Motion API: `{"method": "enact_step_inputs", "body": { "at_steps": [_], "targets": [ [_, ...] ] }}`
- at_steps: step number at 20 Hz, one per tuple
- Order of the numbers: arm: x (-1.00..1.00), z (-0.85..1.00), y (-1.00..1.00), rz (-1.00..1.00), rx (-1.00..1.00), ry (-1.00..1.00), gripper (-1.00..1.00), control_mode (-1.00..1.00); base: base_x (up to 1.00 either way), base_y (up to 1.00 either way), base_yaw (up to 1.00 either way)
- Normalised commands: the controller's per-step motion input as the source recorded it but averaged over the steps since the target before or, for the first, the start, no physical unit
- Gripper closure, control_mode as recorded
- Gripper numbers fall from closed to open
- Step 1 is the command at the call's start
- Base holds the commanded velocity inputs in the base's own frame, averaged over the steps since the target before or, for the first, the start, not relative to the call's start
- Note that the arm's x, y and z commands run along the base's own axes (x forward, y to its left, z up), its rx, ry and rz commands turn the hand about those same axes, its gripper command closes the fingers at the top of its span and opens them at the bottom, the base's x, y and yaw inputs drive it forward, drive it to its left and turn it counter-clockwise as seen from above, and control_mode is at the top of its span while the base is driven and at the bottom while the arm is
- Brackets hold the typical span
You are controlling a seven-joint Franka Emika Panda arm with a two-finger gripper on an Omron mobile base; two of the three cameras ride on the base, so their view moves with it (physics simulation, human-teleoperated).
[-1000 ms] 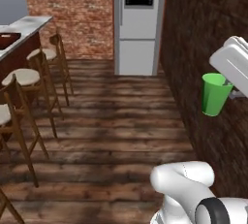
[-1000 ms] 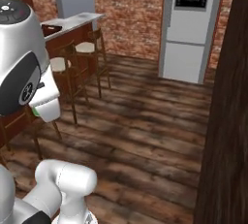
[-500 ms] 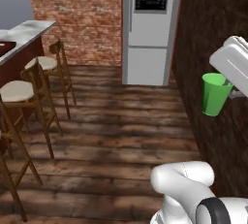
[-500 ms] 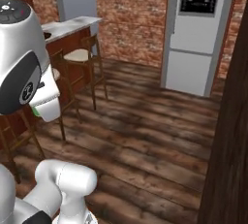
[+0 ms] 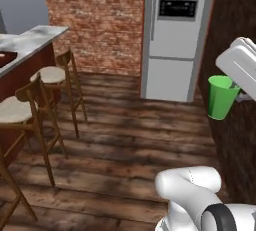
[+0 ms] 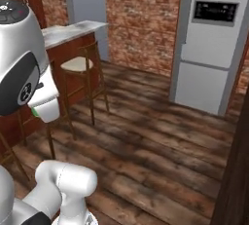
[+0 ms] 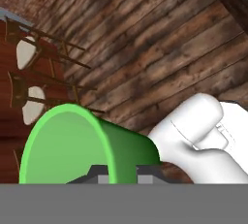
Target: There is a tray on the dining counter. Grab the cup, mug, and pitcher and place them on the tray. The pitcher may be placed next to the tray if it cannot fit the tray.
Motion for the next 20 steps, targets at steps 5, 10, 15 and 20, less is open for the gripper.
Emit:
{"method": "enact_step_inputs", "body": {
  "at_steps": [5,10,15,20],
  "targets": [
    [0.00,0.00,0.00,0.00,0.00,0.00,1.00,1.00,1.00,-0.59,0.42],
    [0.00,0.00,0.00,0.00,0.00,0.00,1.00,1.00,0.99,-0.94,0.55],
    [0.00,0.00,0.00,0.00,0.00,0.00,1.00,1.00,1.00,-0.97,0.59],
    [0.00,0.00,0.00,0.00,0.00,0.00,1.00,1.00,0.96,-0.98,0.63]
  ]
}}
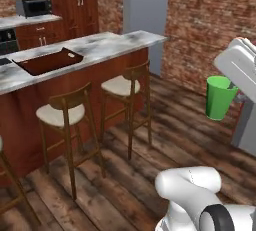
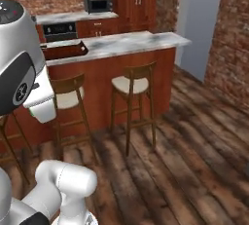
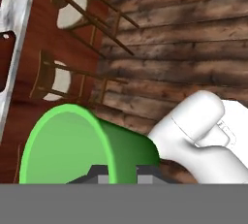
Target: There is a tray on the dining counter. Grab the cup, mug, and pitcher and place them on the tray. The pitcher may be placed next to the tray if it cannot fit the tray.
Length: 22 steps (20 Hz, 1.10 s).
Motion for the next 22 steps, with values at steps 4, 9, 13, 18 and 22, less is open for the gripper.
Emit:
{"method": "enact_step_inputs", "body": {
  "at_steps": [4,9,13,18,22],
  "targets": [
    [0.00,0.00,0.00,0.00,0.00,0.00,1.00,1.00,0.97,-0.96,0.60],
    [0.00,0.00,0.00,0.00,0.00,0.00,1.00,1.00,0.99,-0.95,0.57],
    [0.00,0.00,0.00,0.00,0.00,0.00,1.00,1.00,1.00,-0.82,0.51],
    [0.00,0.00,0.00,0.00,0.00,0.00,1.00,1.00,0.97,-0.47,0.38],
    [0.00,0.00,0.00,0.00,0.00,0.00,1.00,1.00,0.79,0.25,0.05]
  ]
}}
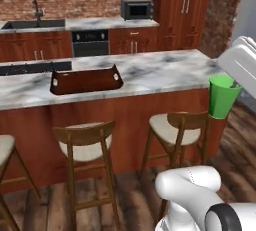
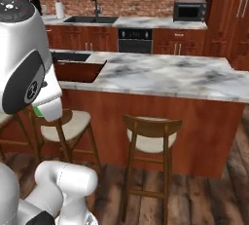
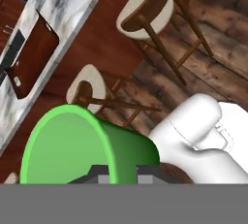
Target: There is a tray on the dining counter. Grab the cup, mug, and pitcher and place them on the tray. The pitcher may be placed next to the tray if it cannot fit the tray.
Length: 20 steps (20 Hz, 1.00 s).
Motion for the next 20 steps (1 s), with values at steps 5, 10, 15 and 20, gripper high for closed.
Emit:
{"method": "enact_step_inputs", "body": {
  "at_steps": [5,10,15,20],
  "targets": [
    [0.00,0.00,0.00,0.00,0.00,0.00,1.00,1.00,0.72,0.66,0.00],
    [0.00,0.00,0.00,0.00,0.00,0.00,1.00,1.00,0.68,0.60,0.00],
    [0.00,0.00,0.00,0.00,0.00,0.00,1.00,1.00,0.60,0.51,0.00],
    [0.00,0.00,0.00,0.00,0.00,0.00,1.00,1.00,0.71,0.50,0.00]
  ]
}}
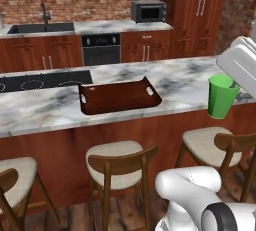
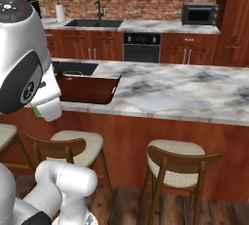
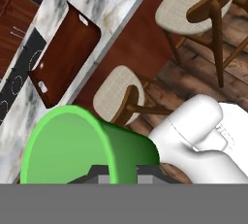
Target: There is a tray on the dining counter. Grab the cup, mug, and pitcher and place them on the tray. The pitcher may be placed next to the tray if it cannot fit the tray.
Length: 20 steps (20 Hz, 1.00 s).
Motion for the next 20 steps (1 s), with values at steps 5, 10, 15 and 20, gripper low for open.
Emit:
{"method": "enact_step_inputs", "body": {
  "at_steps": [5,10,15,20],
  "targets": [
    [0.00,0.00,0.00,0.00,0.00,0.00,1.00,1.00,0.57,0.41,0.00],
    [0.00,0.00,0.00,0.00,0.00,0.00,1.00,1.00,0.22,0.03,0.00],
    [0.25,0.00,0.12,0.00,0.00,0.01,1.00,-1.00,0.12,0.00,0.00],
    [0.74,0.00,0.38,0.00,0.00,0.00,1.00,-1.00,0.00,0.00,0.00]
  ]
}}
